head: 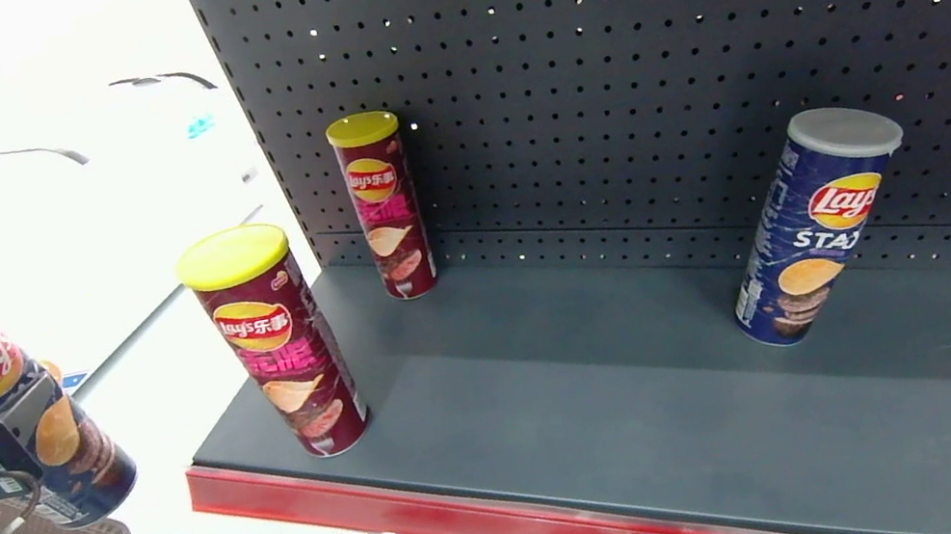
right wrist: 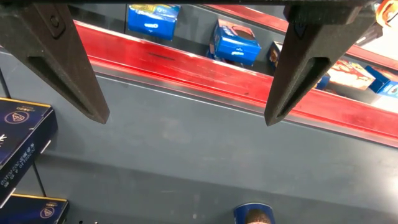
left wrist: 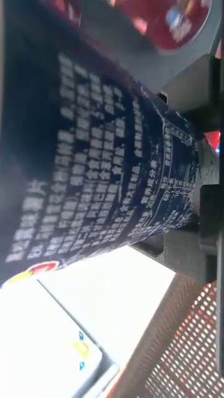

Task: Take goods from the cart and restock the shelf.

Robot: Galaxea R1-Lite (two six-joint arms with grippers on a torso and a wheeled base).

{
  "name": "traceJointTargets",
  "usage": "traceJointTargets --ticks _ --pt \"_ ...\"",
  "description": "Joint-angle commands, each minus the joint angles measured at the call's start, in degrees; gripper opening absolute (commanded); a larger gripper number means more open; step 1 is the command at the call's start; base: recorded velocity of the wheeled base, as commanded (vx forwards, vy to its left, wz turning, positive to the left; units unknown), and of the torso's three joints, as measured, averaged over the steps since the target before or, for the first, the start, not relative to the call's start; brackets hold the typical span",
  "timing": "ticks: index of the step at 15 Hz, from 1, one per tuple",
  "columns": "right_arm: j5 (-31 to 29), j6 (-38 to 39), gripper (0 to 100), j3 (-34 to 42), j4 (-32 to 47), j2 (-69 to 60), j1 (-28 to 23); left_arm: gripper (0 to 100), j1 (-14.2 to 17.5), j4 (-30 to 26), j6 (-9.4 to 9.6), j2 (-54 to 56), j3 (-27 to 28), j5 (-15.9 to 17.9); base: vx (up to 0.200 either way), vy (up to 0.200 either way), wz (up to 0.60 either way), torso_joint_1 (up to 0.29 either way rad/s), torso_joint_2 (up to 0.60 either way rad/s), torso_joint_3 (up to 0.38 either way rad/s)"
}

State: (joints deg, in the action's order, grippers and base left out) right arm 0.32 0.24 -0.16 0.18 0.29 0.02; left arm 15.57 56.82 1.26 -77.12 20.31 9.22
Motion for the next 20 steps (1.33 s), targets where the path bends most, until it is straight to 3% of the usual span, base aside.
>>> traceJointTargets --ticks 1,2,5,10,13,14,16,18,20 --pt "0.0 0.0 100 0.0 0.0 0.0 0.1 0 -3.4 -2.7 -0.03 6.4 0.3 0.4 0.000 0.000 0.00 0.000 0.00 0.000" --pt "0.0 0.0 100 0.0 0.0 0.0 0.1 0 -5.0 -5.1 -0.03 8.9 0.3 0.9 0.000 0.000 0.00 0.000 0.00 0.000" --pt "0.0 0.0 100 0.0 0.0 0.1 0.1 0 -5.7 -12.1 -0.03 15.3 1.4 3.7 0.000 0.000 0.00 0.000 0.00 0.000" --pt "0.0 0.0 100 0.0 0.0 0.1 0.1 0 -8.5 -26.0 -0.20 23.9 1.4 3.6 0.000 0.000 0.00 0.000 0.00 0.000" --pt "0.0 0.0 100 0.1 0.0 0.1 0.1 0 -11.3 -26.4 -0.29 24.6 0.7 3.7 0.000 0.000 0.00 0.000 0.00 0.000" --pt "0.0 0.0 100 0.1 0.0 0.1 0.1 0 -14.5 -26.3 -0.55 25.0 0.3 3.6 0.000 0.000 0.00 0.000 0.00 0.000" --pt "0.0 0.0 100 0.1 0.0 0.1 0.1 0 -16.8 -26.1 -0.55 26.0 -1.7 3.7 0.000 0.000 0.00 0.000 0.00 0.000" --pt "0.0 0.0 100 0.0 0.0 0.1 0.1 0 -22.8 -26.2 -0.55 27.4 -3.1 5.1 0.000 0.000 0.00 0.000 0.00 0.000" --pt "0.0 0.0 100 0.0 0.0 0.1 0.1 0 -25.3 -26.2 -0.46 27.5 -3.6 5.4 0.000 0.000 0.00 0.000 0.00 0.000"
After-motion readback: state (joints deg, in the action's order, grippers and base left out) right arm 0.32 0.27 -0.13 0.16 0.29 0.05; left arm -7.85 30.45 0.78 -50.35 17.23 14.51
